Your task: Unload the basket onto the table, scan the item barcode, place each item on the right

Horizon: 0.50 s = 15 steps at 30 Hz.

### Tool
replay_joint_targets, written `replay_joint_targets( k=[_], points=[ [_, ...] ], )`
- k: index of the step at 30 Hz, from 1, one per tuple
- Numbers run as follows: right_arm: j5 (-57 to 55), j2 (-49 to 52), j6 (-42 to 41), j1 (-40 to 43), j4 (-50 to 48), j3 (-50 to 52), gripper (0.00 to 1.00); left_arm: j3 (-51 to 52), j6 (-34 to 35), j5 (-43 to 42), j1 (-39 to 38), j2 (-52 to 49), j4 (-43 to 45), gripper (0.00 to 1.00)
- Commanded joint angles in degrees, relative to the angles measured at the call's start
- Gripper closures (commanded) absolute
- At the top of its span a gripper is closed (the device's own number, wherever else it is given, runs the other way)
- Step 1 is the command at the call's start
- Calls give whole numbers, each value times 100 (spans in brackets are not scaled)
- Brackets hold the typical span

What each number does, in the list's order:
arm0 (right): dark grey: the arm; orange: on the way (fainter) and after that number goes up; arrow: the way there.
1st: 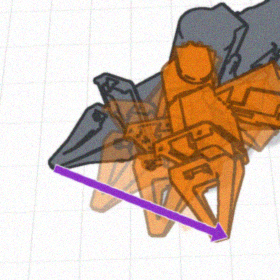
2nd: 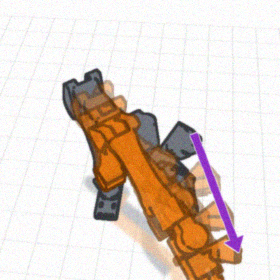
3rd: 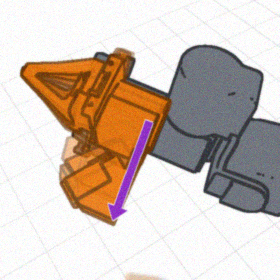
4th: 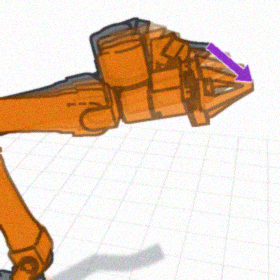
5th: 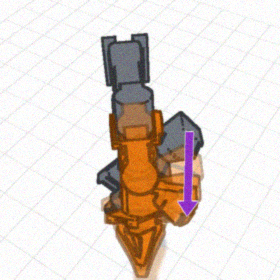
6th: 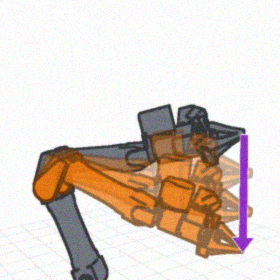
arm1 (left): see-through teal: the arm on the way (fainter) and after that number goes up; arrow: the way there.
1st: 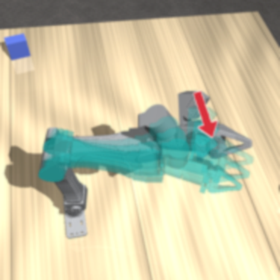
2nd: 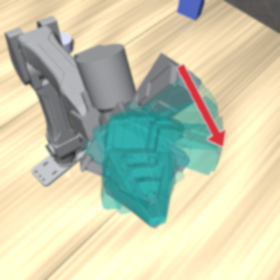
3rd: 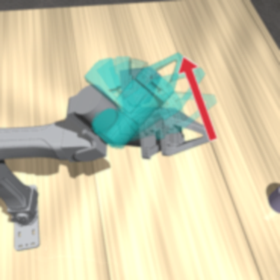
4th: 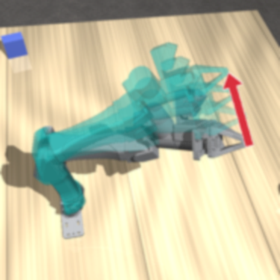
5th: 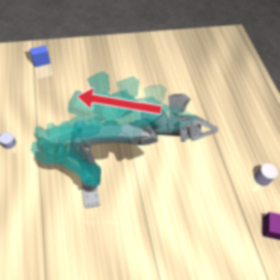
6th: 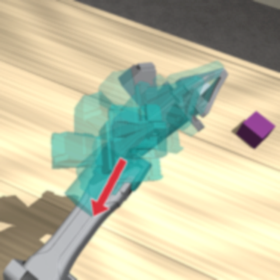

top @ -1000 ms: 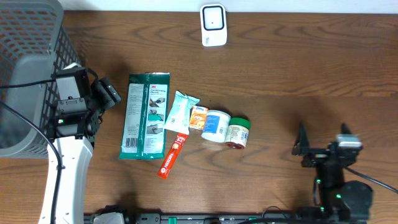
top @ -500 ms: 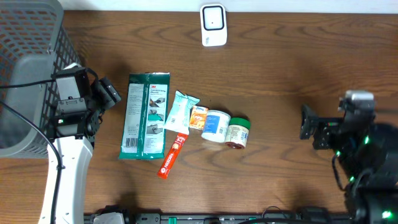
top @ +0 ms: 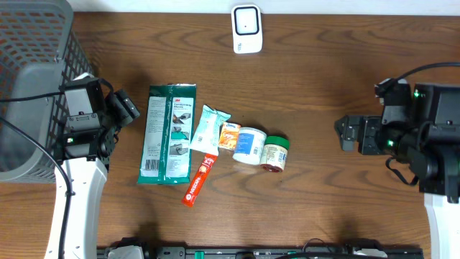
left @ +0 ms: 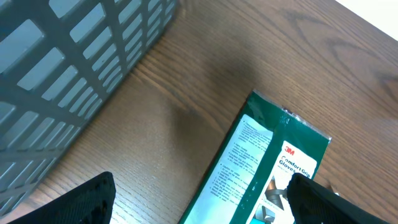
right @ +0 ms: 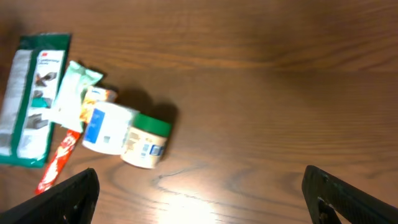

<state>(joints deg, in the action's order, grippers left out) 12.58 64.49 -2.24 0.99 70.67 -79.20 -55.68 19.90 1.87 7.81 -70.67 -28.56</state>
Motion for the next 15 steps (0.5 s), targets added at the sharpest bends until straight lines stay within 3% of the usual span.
replay_joint_targets(
  k=[1,4,12,15],
  points=[
    [645,37,319,-66,7,-151,1,-155,35,72,20,63,-15,12],
    [914,39,573,-66,35,-151,1,-155,35,72,20,63,-15,12],
    [824,577,356,-66,645,-149,23,-155,35,72,20,63,-15,12],
    [828,846,354,-66,654,-146,25,-155,35,72,20,63,-15,12]
  ],
)
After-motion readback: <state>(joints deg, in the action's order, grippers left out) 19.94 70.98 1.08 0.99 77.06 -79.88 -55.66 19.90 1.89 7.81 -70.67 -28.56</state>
